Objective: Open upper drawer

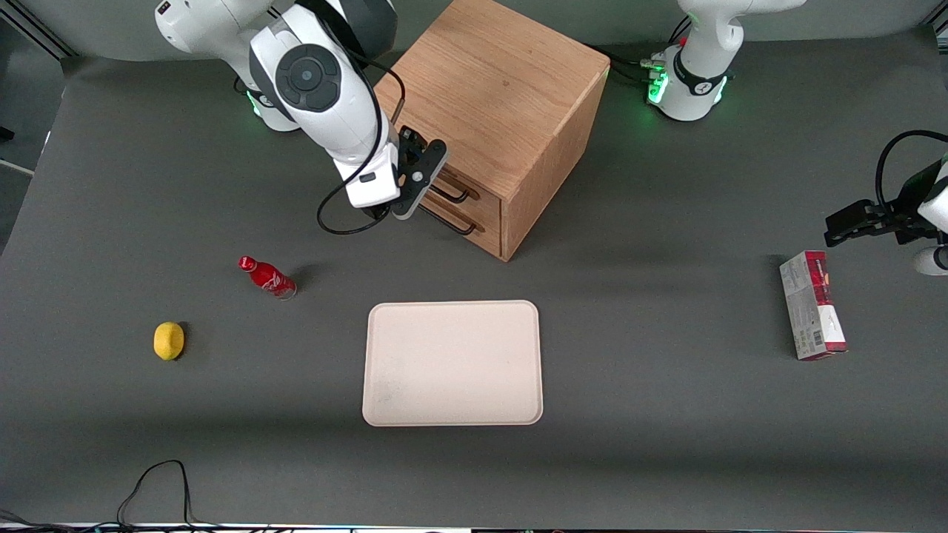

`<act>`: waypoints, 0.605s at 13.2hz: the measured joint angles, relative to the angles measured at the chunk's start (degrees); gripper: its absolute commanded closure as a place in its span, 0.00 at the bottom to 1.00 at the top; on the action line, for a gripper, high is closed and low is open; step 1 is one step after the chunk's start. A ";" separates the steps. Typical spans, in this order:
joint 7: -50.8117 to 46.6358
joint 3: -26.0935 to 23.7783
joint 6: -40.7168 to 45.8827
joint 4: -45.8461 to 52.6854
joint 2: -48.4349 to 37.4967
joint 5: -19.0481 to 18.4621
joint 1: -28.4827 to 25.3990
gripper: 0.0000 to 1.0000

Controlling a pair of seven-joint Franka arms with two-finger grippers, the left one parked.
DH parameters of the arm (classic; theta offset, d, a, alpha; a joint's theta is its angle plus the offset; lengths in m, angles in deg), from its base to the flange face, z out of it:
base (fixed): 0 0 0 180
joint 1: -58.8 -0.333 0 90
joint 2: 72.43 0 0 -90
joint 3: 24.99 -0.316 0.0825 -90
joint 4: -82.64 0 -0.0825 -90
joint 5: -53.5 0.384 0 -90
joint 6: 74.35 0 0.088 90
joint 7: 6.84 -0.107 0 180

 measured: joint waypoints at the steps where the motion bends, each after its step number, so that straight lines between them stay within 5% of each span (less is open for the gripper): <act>1: -0.12 -0.02 -0.32 -0.30 -0.02 0.00 -0.24 0.00; 8: -0.17 -0.01 -7.05 -6.61 -0.37 0.00 -0.33 0.00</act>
